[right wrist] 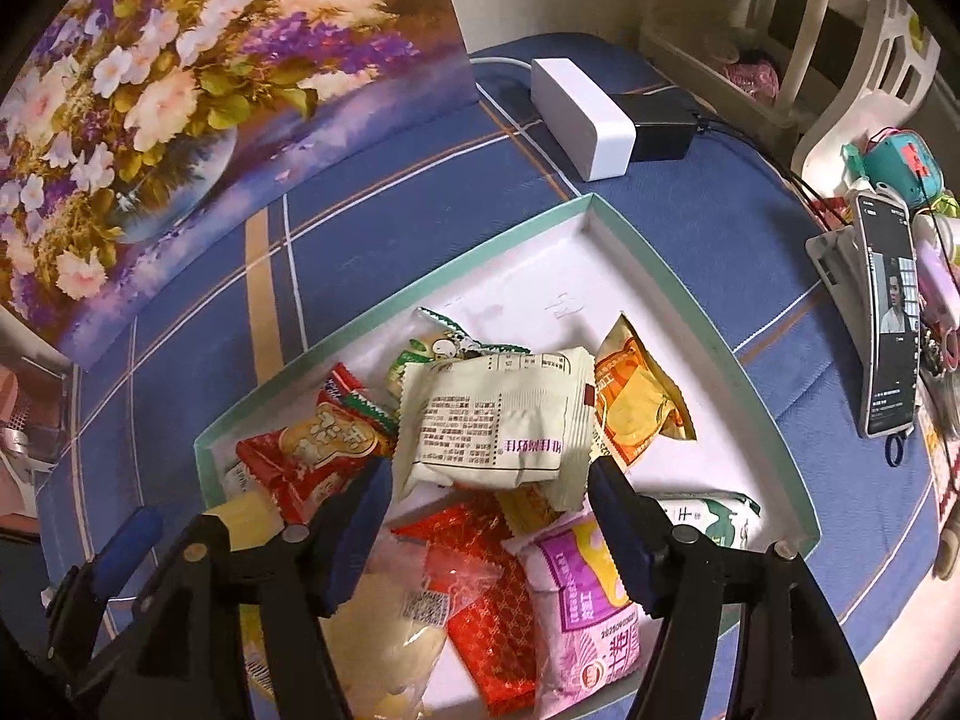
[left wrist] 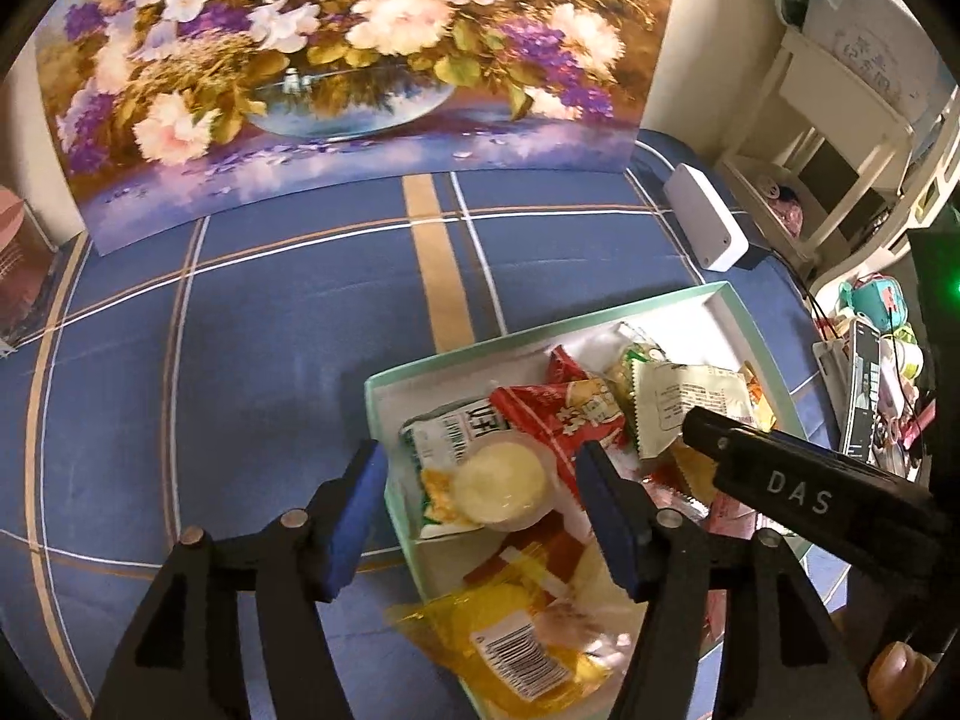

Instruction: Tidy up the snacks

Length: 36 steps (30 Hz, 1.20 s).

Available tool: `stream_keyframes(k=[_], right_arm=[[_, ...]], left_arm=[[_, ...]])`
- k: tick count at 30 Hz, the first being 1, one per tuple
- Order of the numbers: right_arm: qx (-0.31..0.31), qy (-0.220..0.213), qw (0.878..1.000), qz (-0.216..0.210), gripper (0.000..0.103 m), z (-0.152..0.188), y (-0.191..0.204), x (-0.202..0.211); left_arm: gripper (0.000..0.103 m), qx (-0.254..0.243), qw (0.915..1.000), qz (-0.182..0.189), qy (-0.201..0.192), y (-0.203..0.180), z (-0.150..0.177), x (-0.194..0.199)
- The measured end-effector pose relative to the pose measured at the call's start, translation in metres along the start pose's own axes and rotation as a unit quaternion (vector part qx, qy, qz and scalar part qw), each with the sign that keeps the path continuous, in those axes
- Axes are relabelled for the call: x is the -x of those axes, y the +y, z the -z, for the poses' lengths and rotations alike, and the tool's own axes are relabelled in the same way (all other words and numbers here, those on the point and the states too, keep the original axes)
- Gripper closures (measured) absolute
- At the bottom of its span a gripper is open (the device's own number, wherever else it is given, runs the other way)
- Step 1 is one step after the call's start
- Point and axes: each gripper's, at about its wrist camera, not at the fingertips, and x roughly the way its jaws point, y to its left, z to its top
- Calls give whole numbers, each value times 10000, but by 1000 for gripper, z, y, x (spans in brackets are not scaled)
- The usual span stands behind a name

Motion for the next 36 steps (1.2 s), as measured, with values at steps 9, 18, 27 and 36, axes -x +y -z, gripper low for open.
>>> stream_keyframes(k=[9, 18, 27, 36], right_arm=[[283, -70, 9996, 58, 21, 14, 17, 7], [667, -364, 9971, -16, 0, 33, 37, 18], [788, -532, 9954, -125, 0, 55, 44, 34], [1010, -706, 9922, -177, 0, 85, 51, 57]], left_arm=[[16, 499, 9955, -796, -88, 36, 8, 7], [2, 874, 9886, -1219, -162, 63, 16, 18], [2, 868, 9873, -1327, -97, 74, 37, 37], [2, 1096, 9851, -1312, -203, 86, 72, 73]])
